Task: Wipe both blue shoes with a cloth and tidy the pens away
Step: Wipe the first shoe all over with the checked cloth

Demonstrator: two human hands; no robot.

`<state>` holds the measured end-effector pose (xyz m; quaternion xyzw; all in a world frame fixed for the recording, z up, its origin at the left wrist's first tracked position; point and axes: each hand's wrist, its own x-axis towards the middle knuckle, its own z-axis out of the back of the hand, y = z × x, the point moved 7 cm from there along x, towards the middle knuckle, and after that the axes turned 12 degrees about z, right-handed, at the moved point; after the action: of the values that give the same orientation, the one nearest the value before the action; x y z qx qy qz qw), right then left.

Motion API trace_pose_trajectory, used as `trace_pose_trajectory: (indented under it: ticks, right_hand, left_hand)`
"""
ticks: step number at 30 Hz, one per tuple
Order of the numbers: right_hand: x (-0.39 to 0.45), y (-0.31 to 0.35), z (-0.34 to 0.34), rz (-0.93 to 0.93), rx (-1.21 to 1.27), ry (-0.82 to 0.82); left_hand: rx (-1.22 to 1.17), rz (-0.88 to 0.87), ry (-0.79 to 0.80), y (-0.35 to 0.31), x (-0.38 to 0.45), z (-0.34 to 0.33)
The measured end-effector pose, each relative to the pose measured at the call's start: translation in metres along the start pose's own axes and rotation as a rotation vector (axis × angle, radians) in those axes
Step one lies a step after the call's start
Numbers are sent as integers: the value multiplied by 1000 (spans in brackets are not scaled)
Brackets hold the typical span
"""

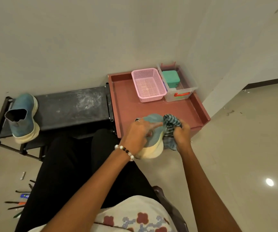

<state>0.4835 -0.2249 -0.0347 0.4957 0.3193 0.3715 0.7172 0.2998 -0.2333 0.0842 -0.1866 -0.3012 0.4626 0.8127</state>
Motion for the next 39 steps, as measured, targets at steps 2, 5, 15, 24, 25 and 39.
trace_pose_trajectory:
  ticks: [2, 5, 15, 24, 25, 39]
  right_hand:
    - [-4, 15, 13, 30, -1, -110]
    - [-13, 31, 31, 143, 2, -227]
    - [18, 32, 18, 330, -82, -356]
    - [44, 38, -78, 677, -862, 331]
    - [48, 46, -75, 702, -835, 269]
    - [73, 43, -125, 863, -895, 333]
  left_hand:
    - [-91, 26, 76, 17, 9, 4]
    - [-168, 223, 132, 57, 31, 0]
    - [-192, 742, 21, 157, 39, -33]
    - [-225, 837, -109, 185, 47, -37]
    - [-231, 843, -122, 190, 49, -36]
    - [536, 568, 437, 152, 16, -64]
